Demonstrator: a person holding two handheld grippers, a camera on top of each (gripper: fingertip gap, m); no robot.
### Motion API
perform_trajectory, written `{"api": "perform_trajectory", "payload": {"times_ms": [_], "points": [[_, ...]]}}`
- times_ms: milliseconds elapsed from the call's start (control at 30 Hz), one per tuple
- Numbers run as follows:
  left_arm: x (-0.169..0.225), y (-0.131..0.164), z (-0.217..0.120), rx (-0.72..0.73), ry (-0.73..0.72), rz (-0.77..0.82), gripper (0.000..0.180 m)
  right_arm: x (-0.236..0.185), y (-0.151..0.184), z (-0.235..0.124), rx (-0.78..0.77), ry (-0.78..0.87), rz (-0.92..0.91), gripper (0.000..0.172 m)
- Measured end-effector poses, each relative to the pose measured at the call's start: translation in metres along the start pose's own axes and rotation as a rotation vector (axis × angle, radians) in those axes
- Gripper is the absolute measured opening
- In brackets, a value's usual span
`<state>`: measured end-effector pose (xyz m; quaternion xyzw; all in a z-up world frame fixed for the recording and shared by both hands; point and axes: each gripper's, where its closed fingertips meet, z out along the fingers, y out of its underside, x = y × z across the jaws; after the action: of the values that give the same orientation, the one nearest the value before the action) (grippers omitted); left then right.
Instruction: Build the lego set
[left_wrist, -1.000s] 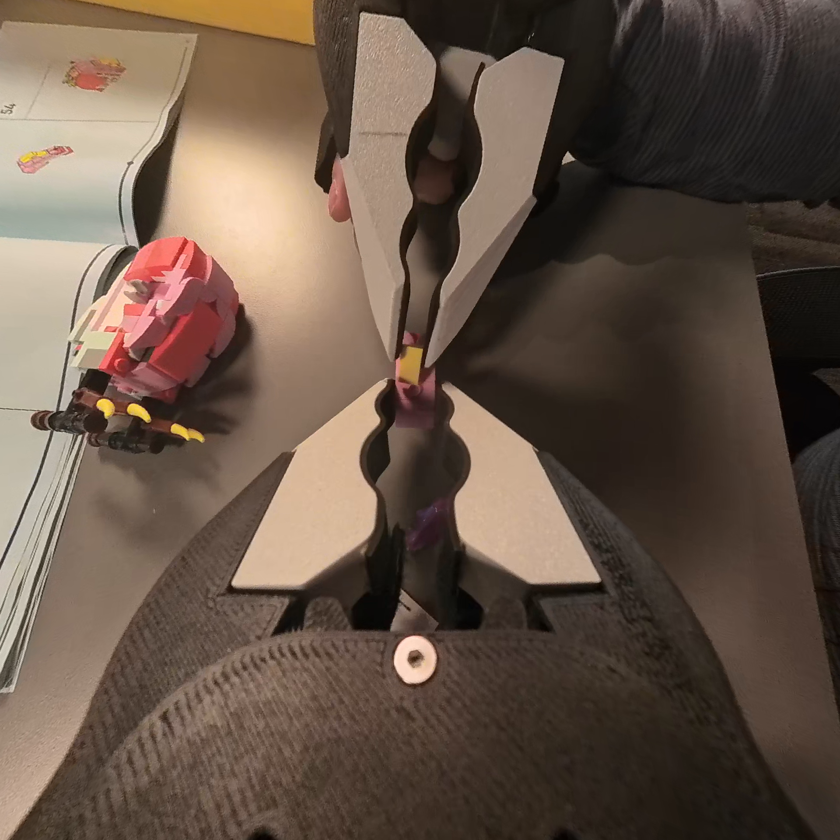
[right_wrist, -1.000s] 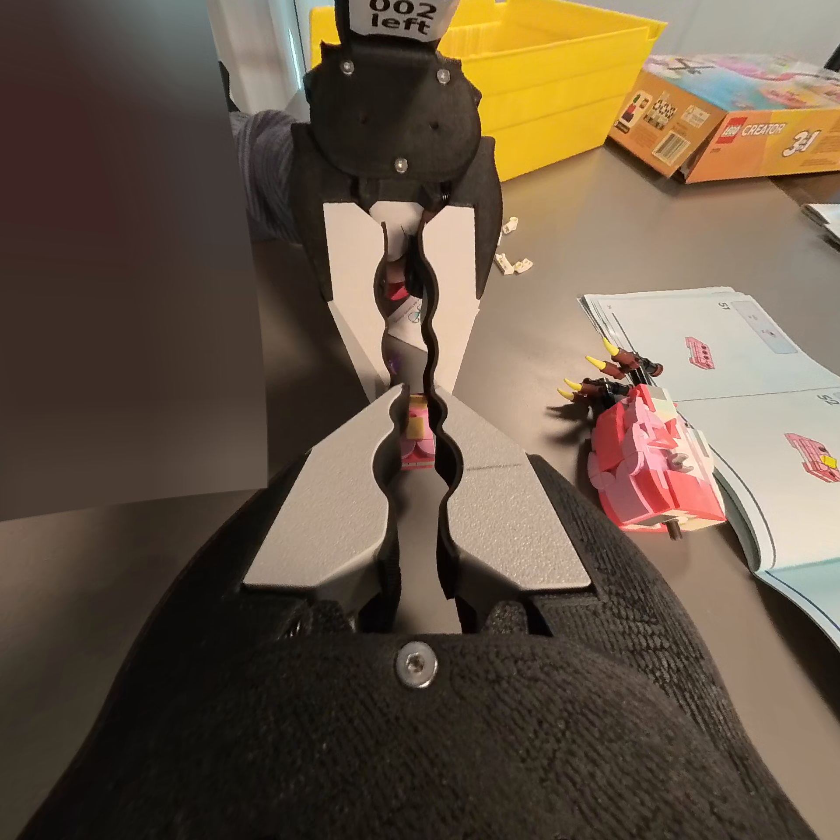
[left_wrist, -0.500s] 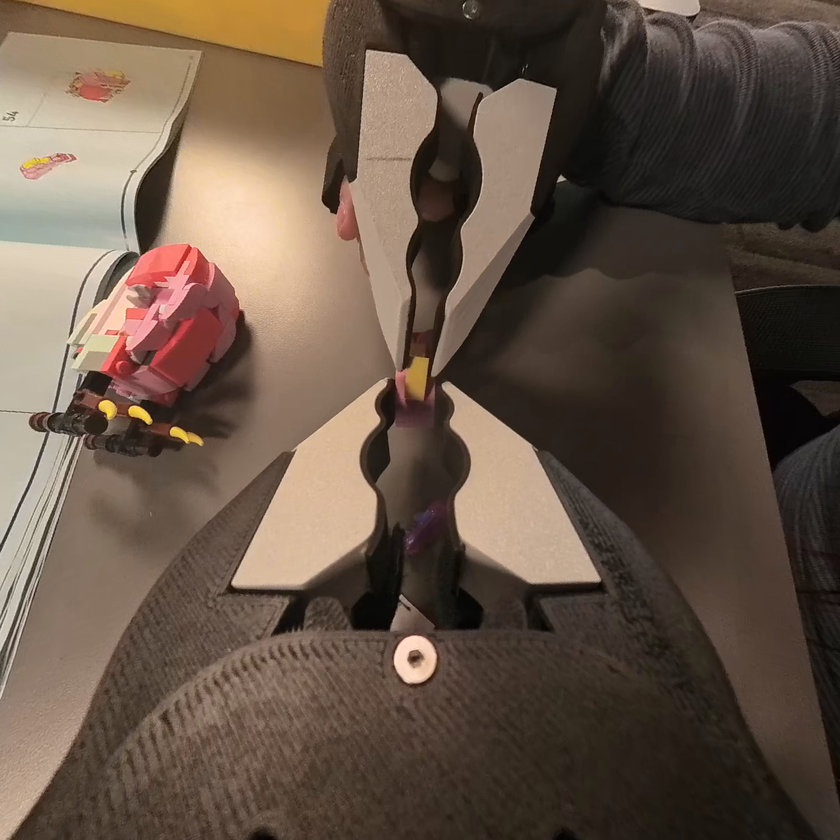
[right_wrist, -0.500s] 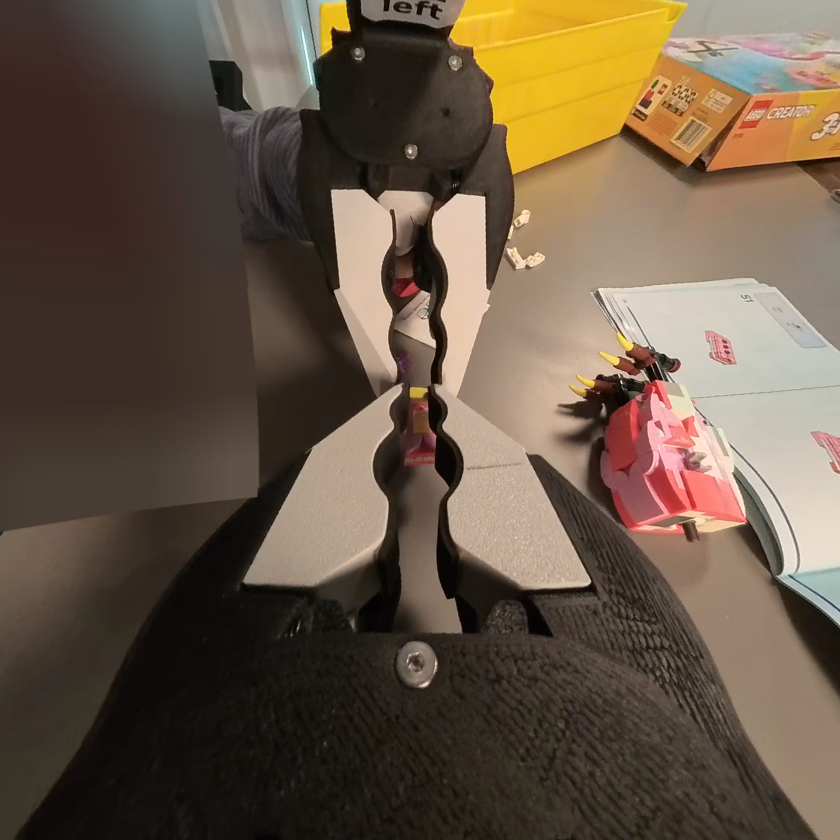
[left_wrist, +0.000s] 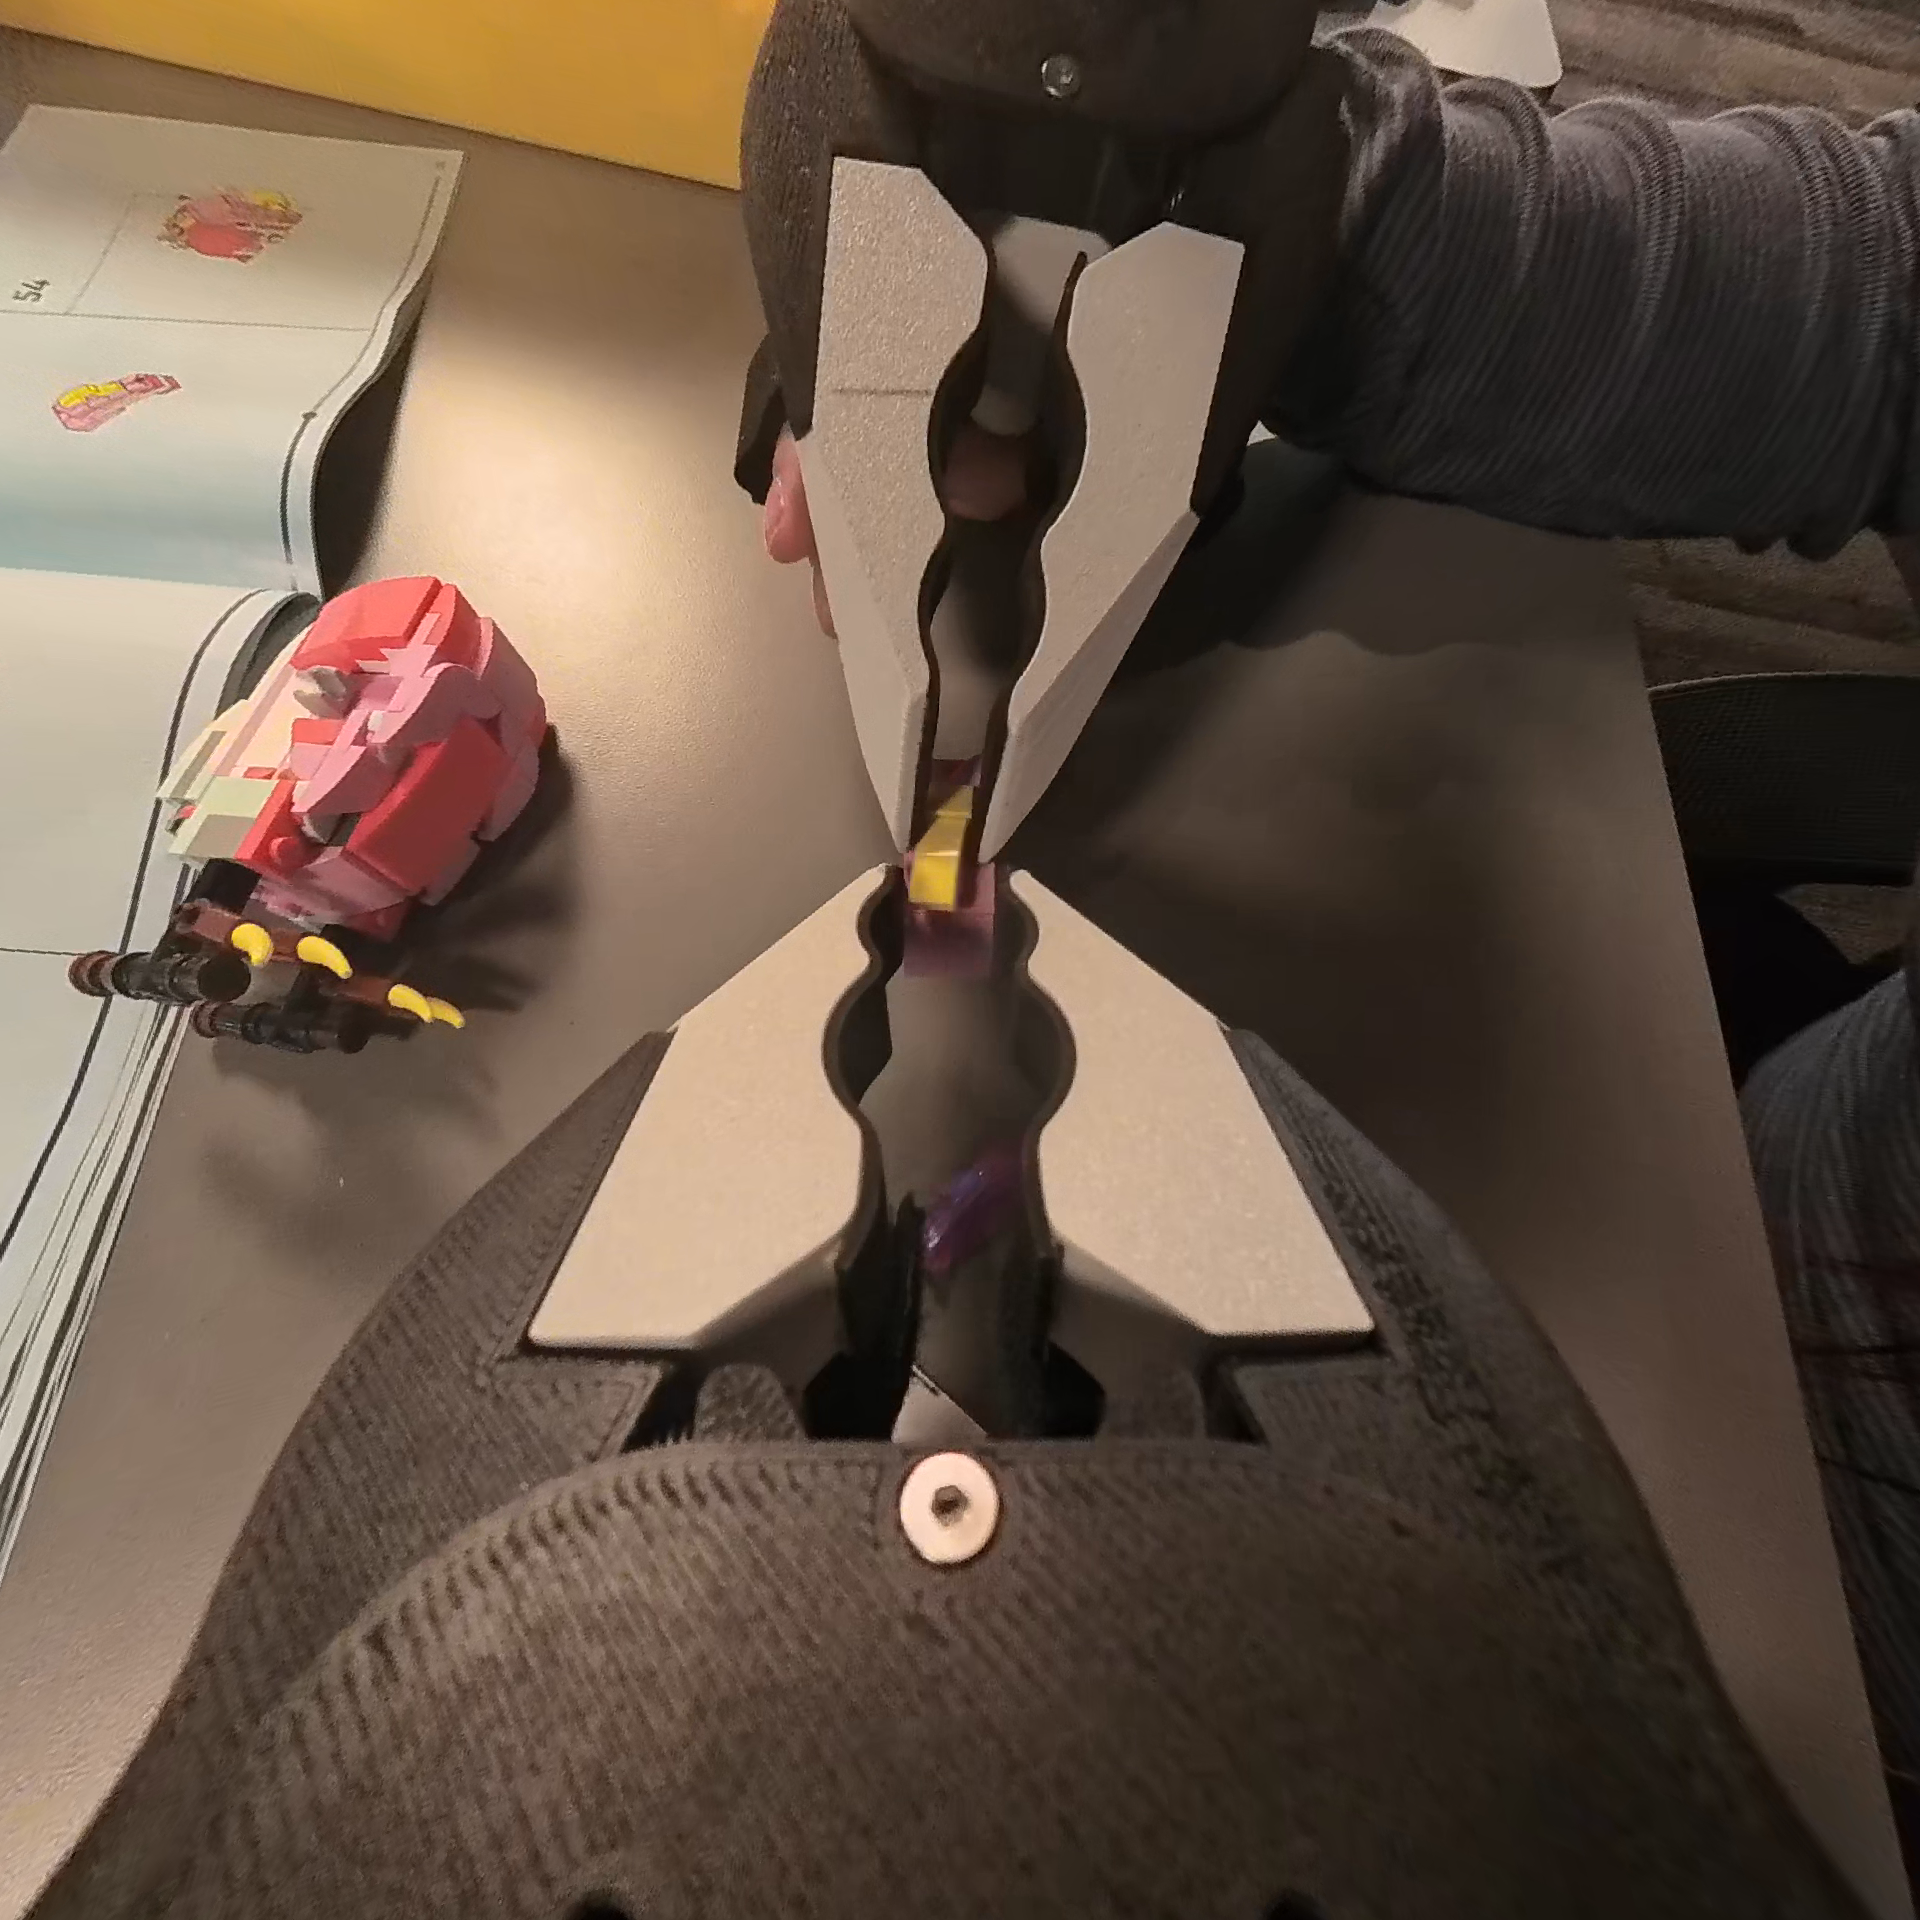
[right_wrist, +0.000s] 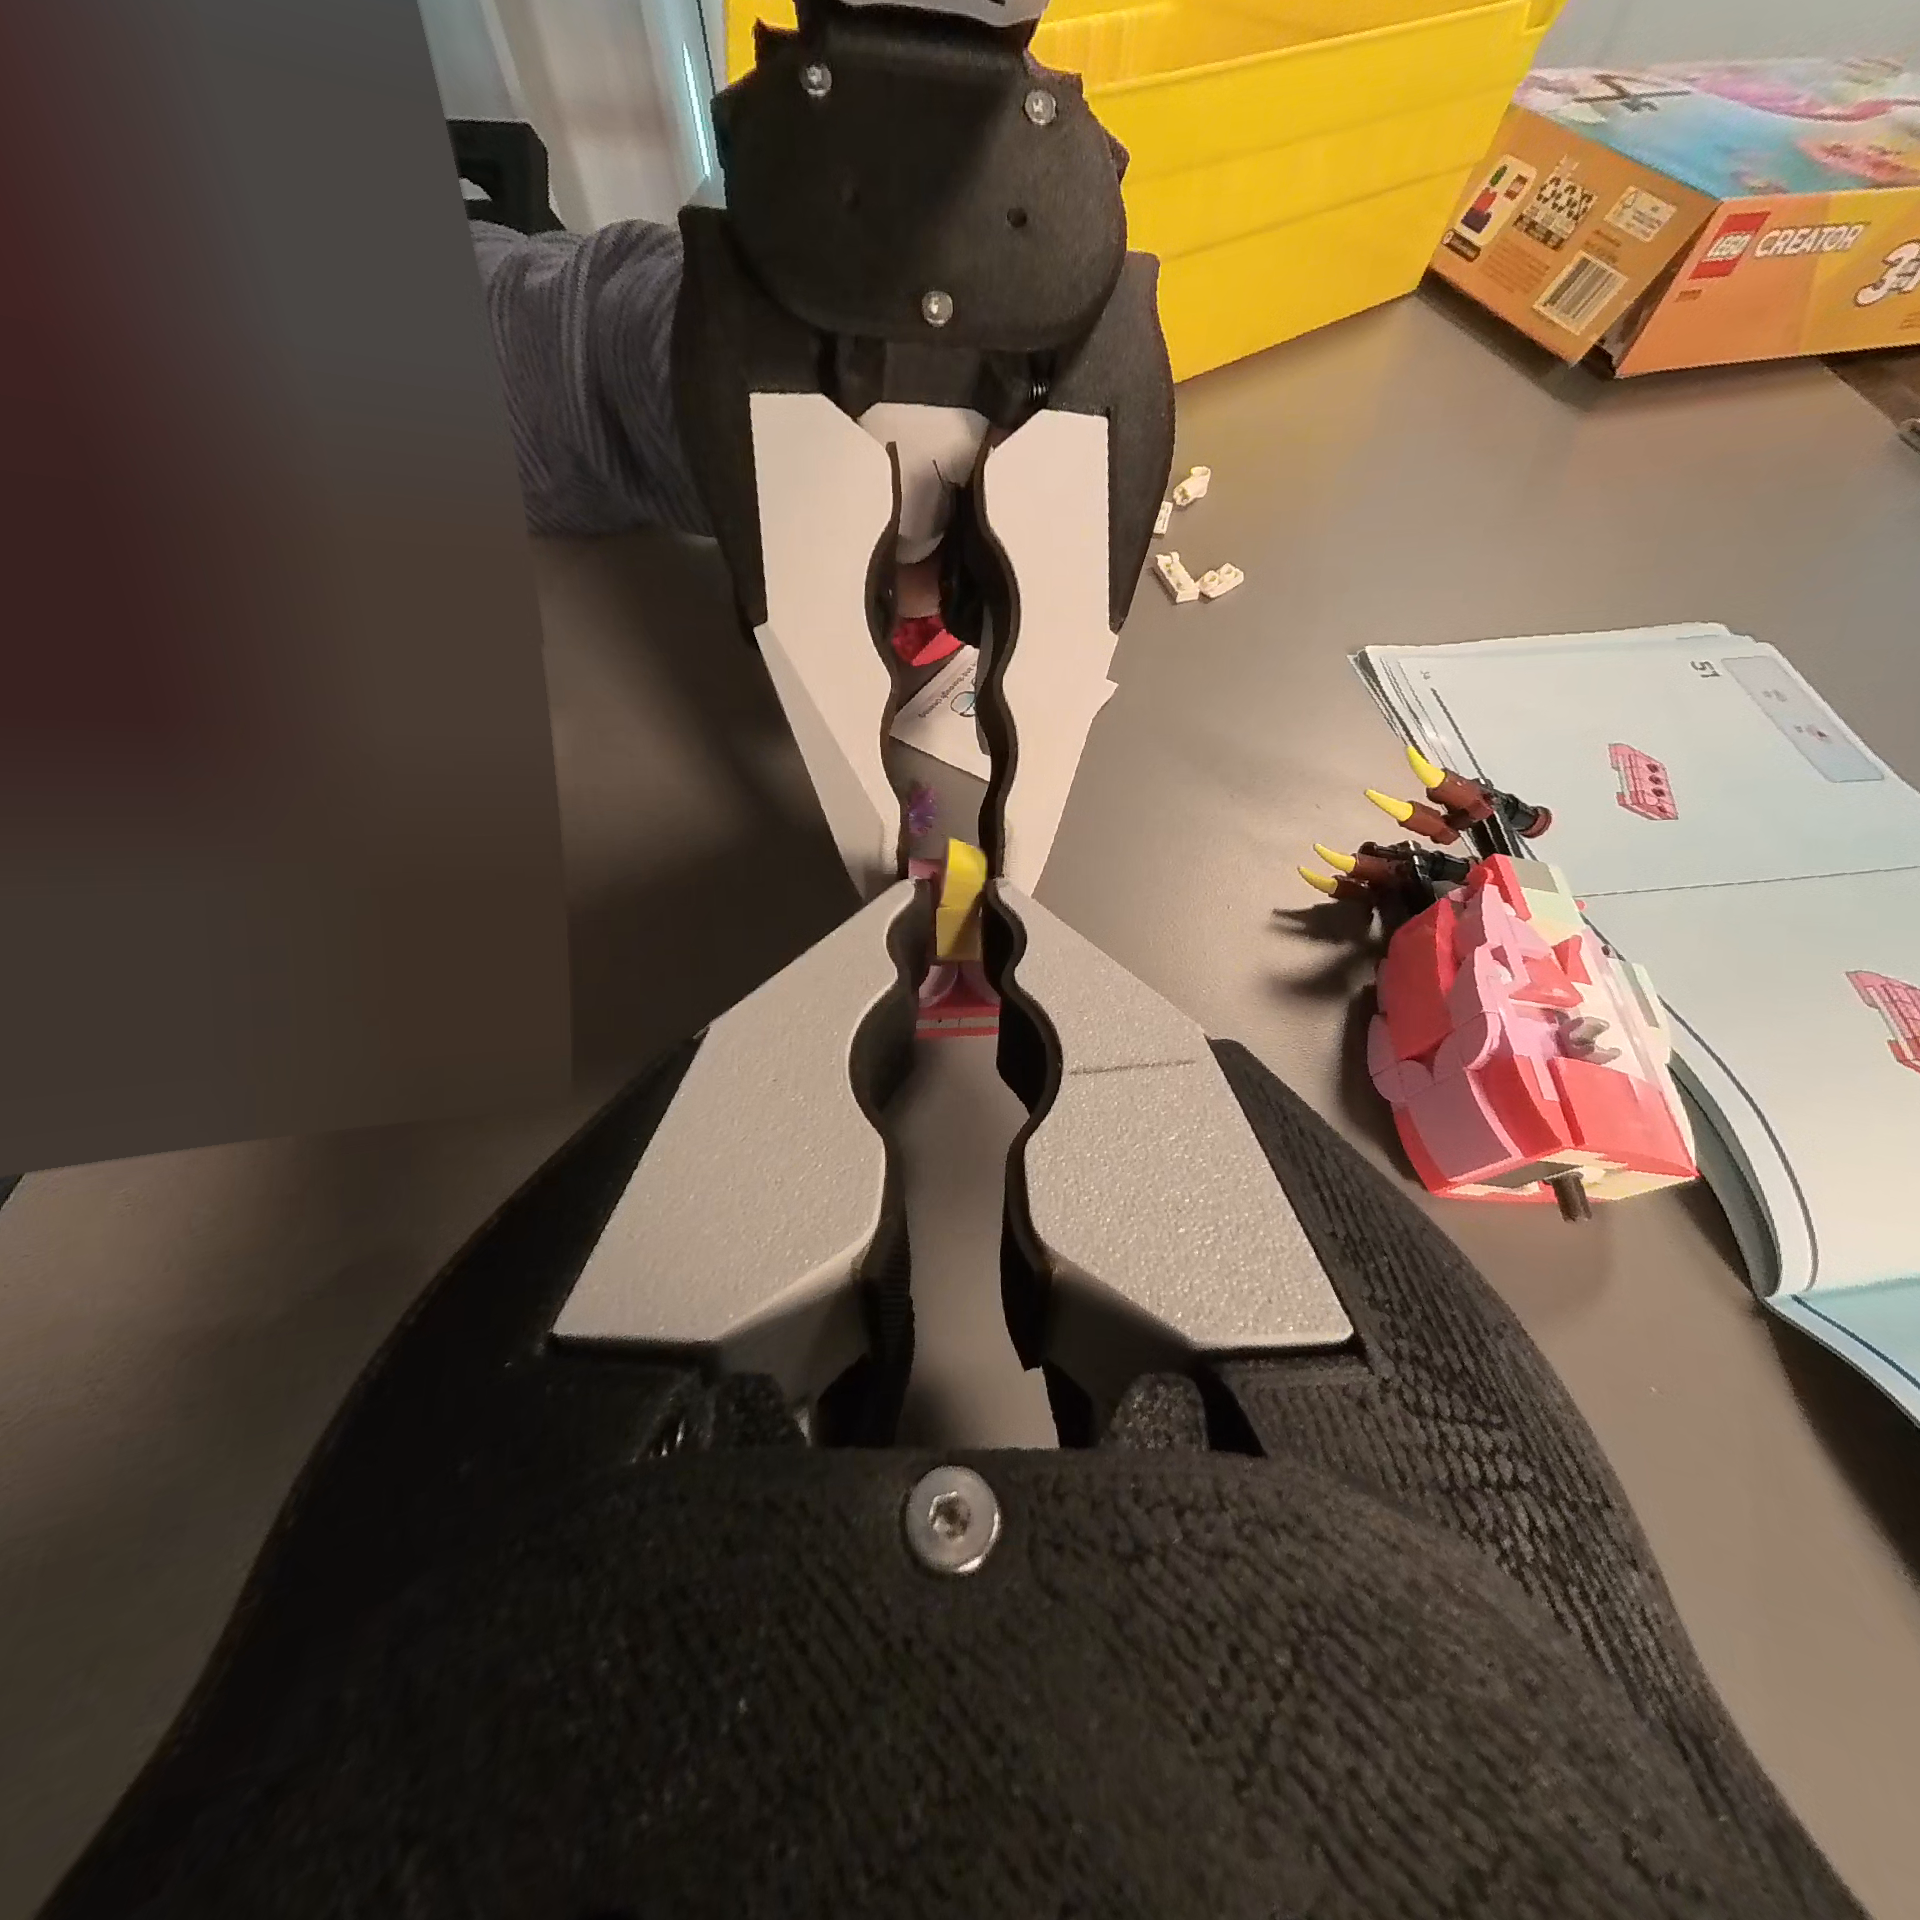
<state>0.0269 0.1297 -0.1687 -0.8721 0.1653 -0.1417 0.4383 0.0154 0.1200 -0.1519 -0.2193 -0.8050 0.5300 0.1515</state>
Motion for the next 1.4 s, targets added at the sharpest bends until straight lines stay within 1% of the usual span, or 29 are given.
{"api": "perform_trajectory", "payload": {"times_ms": [367,600,667,900,1400], "points": [[0.000,0.000,0.000,-0.002,-0.003,0.001,0.016,0.001,-0.002,-0.001,0.009,0.009,-0.011,0.009],[0.000,0.003,0.002,-0.019,-0.007,0.009,0.016,0.000,0.002,0.002,-0.017,0.003,-0.005,0.006],[-0.001,0.005,0.003,-0.032,-0.012,0.013,0.016,-0.001,0.001,0.002,-0.016,0.006,-0.017,0.002],[-0.002,0.009,0.005,-0.053,-0.012,0.005,0.016,0.000,0.003,0.002,-0.031,0.019,-0.036,0.001],[-0.007,0.015,0.007,-0.080,-0.025,-0.027,0.016,0.009,0.008,0.002,-0.074,0.103,-0.121,0.001]]}}
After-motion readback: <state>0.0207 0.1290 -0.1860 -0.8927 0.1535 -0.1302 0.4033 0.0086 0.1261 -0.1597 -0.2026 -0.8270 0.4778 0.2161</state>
